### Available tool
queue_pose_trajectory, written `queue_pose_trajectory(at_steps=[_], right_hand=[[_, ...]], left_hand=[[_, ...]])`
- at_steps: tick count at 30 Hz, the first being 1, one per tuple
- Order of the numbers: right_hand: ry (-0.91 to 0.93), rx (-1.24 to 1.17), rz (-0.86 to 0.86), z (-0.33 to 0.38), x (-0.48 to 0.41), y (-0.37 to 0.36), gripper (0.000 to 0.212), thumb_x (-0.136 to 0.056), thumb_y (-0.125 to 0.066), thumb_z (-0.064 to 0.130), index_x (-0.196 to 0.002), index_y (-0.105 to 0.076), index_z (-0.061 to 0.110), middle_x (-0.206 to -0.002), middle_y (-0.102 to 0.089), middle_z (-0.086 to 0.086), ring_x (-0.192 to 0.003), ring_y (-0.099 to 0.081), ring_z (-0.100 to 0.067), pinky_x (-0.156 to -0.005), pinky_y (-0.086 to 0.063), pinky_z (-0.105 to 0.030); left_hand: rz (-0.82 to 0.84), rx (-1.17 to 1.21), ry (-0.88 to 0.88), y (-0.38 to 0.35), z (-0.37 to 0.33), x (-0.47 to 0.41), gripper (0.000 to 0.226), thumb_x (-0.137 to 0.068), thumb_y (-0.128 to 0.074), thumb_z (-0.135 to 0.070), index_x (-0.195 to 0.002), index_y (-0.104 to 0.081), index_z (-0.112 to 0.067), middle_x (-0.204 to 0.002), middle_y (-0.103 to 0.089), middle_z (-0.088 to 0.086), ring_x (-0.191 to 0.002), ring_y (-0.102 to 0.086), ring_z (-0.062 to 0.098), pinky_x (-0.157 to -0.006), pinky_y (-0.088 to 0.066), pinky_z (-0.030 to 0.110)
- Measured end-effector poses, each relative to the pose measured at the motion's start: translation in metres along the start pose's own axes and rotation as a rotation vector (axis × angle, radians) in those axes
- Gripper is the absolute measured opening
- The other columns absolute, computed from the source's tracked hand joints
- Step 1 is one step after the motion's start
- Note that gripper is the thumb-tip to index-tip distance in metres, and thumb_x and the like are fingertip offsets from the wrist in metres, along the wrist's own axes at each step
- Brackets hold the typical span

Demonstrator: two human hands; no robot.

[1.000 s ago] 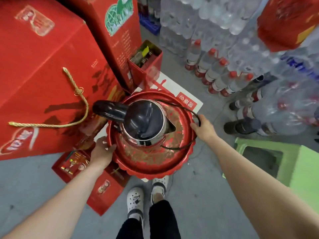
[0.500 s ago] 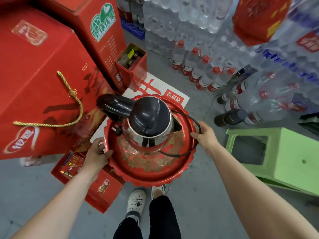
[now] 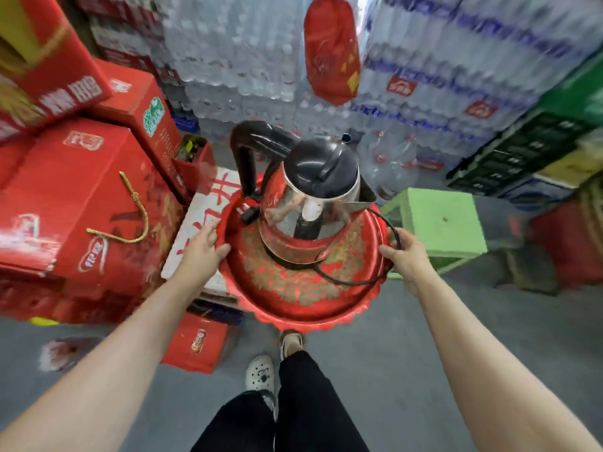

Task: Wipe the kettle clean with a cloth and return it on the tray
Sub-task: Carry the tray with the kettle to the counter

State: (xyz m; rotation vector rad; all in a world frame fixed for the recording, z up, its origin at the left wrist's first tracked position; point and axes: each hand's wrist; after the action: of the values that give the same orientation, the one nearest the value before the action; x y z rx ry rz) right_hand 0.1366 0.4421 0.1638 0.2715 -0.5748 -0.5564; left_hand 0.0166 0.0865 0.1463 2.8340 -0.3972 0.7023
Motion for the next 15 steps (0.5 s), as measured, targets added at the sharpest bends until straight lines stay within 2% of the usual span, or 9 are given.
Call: queue_pose_trajectory(at_steps=[2,5,6,9,12,15], right_hand=[[0.005,-0.043,-0.062,0.003,0.029,0.027,0.031,-0.092,-0.063,-0.007,-0.113,-0.062,0.015,-0.09,-0.067,0.001,-0.083,-0.062,-0.019,-0.066,-0.051,-0.026],[0.015,-0.109,-0.171,0.005,0.071,0.067,0.029,-0.09,-0.068,-0.001,-0.112,-0.065,0.017,-0.09,-0.07,-0.001,-0.08,-0.065,-0.018,-0.07,-0.057,-0.028],[0.029,-0.133,-0.208,0.004,0.083,0.08,0.03,-0.089,-0.069,0.0,-0.112,-0.065,0.019,-0.09,-0.071,-0.001,-0.079,-0.066,-0.017,-0.069,-0.058,-0.026],[0.058,-0.178,-0.312,-0.003,0.116,0.117,0.031,-0.088,-0.069,-0.002,-0.111,-0.067,0.017,-0.09,-0.072,0.002,-0.076,-0.069,-0.013,-0.058,-0.055,-0.015],[0.057,-0.222,-0.411,-0.013,0.144,0.151,0.032,-0.087,-0.069,-0.006,-0.112,-0.065,0.014,-0.089,-0.071,0.004,-0.07,-0.069,-0.004,-0.055,-0.051,-0.011],[0.049,-0.249,-0.501,-0.027,0.165,0.185,0.034,-0.086,-0.069,-0.006,-0.112,-0.066,0.014,-0.09,-0.071,0.001,-0.075,-0.065,-0.011,-0.058,-0.052,-0.013]], left_hand=[[0.06,0.012,-0.047,-0.015,-0.023,0.01,0.06,-0.096,-0.046,0.009,-0.15,-0.034,-0.014,-0.152,-0.043,0.011,-0.141,-0.041,0.028,-0.114,-0.036,0.049],[0.167,-0.02,-0.132,-0.041,-0.057,0.028,0.055,-0.096,-0.043,0.013,-0.145,-0.042,-0.01,-0.135,-0.056,0.009,-0.122,-0.055,0.023,-0.093,-0.05,0.032],[0.203,-0.034,-0.159,-0.05,-0.066,0.033,0.052,-0.095,-0.044,0.013,-0.142,-0.046,-0.011,-0.13,-0.059,0.009,-0.117,-0.058,0.023,-0.088,-0.052,0.031],[0.302,-0.078,-0.213,-0.083,-0.09,0.043,0.049,-0.095,-0.044,0.013,-0.132,-0.052,-0.019,-0.12,-0.064,0.006,-0.108,-0.062,0.022,-0.087,-0.054,0.036],[0.369,-0.104,-0.25,-0.121,-0.109,0.053,0.051,-0.094,-0.044,0.016,-0.133,-0.05,-0.016,-0.111,-0.065,-0.003,-0.097,-0.062,0.012,-0.073,-0.055,0.019],[0.438,-0.138,-0.288,-0.163,-0.128,0.063,0.053,-0.092,-0.044,0.02,-0.136,-0.047,-0.01,-0.118,-0.062,0.004,-0.089,-0.061,-0.001,-0.066,-0.051,0.008]])
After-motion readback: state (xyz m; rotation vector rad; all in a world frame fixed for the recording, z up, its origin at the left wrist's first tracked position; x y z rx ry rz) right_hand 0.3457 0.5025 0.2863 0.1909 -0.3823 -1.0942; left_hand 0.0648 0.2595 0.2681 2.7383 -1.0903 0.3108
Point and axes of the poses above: each hand's wrist, its own x-axis away from the middle knuckle, its own y-axis out of the back of the hand, z = x × y
